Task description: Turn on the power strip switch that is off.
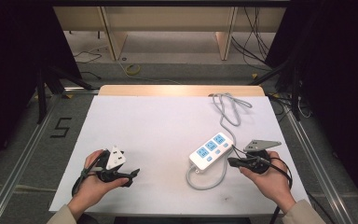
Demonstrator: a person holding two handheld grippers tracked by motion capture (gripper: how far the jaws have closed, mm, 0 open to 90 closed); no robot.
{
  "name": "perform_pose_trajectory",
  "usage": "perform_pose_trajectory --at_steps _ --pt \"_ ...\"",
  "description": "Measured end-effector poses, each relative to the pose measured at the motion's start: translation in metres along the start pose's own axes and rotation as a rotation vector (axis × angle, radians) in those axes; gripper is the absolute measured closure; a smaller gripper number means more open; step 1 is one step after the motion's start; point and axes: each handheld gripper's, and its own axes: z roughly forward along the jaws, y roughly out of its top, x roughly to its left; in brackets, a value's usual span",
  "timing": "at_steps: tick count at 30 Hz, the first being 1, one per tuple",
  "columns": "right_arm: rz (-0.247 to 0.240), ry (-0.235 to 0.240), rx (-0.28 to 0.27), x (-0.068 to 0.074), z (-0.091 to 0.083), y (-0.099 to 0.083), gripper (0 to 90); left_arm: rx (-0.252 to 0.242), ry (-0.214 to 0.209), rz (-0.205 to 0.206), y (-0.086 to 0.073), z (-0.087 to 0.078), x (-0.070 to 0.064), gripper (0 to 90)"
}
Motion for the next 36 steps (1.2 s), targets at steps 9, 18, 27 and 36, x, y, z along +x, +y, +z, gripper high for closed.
perform_pose_trajectory --at_steps 9,18,27,36 --pt "-0.011 0.007 0.022 0.001 0.004 0.005 90.0 0.000 0.001 0.003 0.000 0.000 0.000 16.9" --pt "-0.018 0.008 0.032 0.001 0.008 0.010 90.0 0.000 0.001 0.005 0.000 0.000 -0.001 16.9" --pt "-0.016 0.012 0.044 0.003 0.013 0.016 90.0 0.000 0.002 0.010 0.000 0.000 -0.001 17.0" --pt "-0.017 0.014 0.054 0.004 0.019 0.022 90.0 -0.003 0.002 0.008 0.000 0.000 -0.001 16.9"
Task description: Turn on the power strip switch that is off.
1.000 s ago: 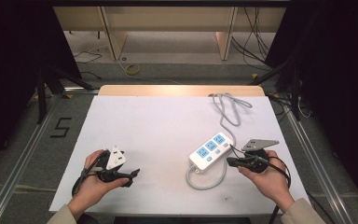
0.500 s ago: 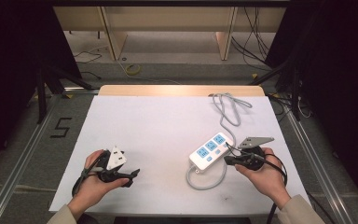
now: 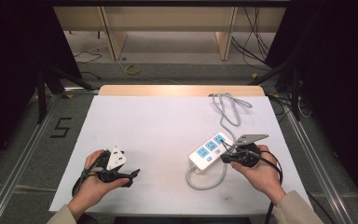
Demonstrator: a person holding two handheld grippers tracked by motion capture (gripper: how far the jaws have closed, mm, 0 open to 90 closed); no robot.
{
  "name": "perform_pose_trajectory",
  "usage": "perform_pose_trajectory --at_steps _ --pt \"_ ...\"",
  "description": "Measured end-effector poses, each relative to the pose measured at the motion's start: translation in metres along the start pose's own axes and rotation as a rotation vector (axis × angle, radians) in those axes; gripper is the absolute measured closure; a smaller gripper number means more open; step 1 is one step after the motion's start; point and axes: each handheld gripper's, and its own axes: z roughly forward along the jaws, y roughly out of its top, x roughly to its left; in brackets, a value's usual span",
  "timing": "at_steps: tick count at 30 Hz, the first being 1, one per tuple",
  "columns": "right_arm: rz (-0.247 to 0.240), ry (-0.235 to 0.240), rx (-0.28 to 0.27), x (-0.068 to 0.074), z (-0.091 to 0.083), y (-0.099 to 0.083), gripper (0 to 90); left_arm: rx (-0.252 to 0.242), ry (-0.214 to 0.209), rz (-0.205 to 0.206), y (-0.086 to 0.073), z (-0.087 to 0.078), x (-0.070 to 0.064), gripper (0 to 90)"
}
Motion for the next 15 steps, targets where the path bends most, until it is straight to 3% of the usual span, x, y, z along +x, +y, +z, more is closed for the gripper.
perform_pose_trajectory --at_steps 15 --pt "-0.006 0.012 0.024 0.001 0.012 0.008 90.0 -0.001 0.000 -0.003 0.000 0.000 0.001 16.9"
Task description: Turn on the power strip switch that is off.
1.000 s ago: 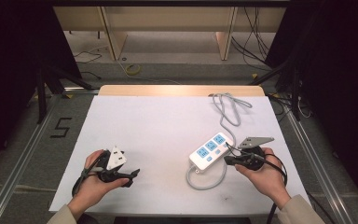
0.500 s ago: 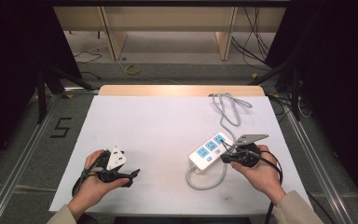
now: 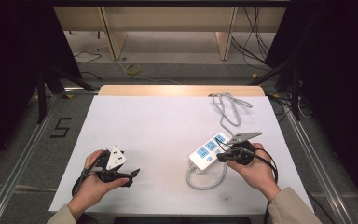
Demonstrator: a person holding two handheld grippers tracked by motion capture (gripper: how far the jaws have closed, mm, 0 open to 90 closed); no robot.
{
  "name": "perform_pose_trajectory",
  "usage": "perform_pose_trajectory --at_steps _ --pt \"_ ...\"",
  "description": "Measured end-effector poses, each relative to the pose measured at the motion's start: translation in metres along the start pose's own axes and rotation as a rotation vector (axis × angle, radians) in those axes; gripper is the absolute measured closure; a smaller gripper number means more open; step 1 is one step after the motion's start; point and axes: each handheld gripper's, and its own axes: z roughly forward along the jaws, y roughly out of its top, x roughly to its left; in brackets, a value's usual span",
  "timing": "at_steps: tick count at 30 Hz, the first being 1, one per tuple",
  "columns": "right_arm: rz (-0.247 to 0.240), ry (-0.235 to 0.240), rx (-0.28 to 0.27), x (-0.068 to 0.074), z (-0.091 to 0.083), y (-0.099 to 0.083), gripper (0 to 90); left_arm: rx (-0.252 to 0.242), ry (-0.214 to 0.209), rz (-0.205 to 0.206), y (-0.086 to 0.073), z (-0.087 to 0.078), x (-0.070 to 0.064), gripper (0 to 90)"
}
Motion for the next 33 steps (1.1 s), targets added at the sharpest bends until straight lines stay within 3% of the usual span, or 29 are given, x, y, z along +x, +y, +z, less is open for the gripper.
perform_pose_trajectory --at_steps 33 --pt "-0.011 0.011 0.045 0.002 0.019 0.014 90.0 0.000 0.001 0.001 0.000 0.000 0.000 16.9"
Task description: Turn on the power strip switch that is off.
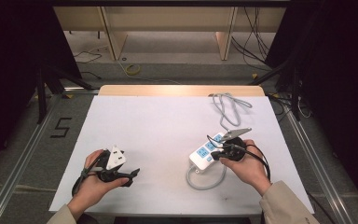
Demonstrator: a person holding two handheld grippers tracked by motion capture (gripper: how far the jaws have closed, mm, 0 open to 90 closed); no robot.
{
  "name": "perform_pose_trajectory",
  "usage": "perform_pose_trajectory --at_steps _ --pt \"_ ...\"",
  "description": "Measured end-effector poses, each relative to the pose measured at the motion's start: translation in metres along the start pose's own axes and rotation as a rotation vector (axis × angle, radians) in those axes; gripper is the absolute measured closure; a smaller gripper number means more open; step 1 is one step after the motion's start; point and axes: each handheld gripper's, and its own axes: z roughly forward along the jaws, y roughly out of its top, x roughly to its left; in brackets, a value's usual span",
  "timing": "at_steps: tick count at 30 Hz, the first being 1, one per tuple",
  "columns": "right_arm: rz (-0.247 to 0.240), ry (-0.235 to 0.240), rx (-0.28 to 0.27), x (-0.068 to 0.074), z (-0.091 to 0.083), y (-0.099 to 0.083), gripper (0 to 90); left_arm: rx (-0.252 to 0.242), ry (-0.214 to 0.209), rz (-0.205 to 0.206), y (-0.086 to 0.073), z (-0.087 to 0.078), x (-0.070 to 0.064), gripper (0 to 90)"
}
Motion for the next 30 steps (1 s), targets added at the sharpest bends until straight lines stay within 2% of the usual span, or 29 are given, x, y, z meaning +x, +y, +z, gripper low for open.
perform_pose_trajectory --at_steps 18,27,30 --pt "-0.003 0.004 0.029 0.000 0.010 0.008 90.0 0.001 0.000 0.001 0.000 0.000 0.000 16.9" --pt "-0.034 -0.009 0.047 0.002 0.017 0.011 90.0 0.000 -0.001 0.001 0.000 0.000 0.000 17.0" --pt "-0.031 -0.010 0.057 0.003 0.019 0.012 90.0 -0.001 -0.001 0.003 0.000 0.000 0.000 16.9"
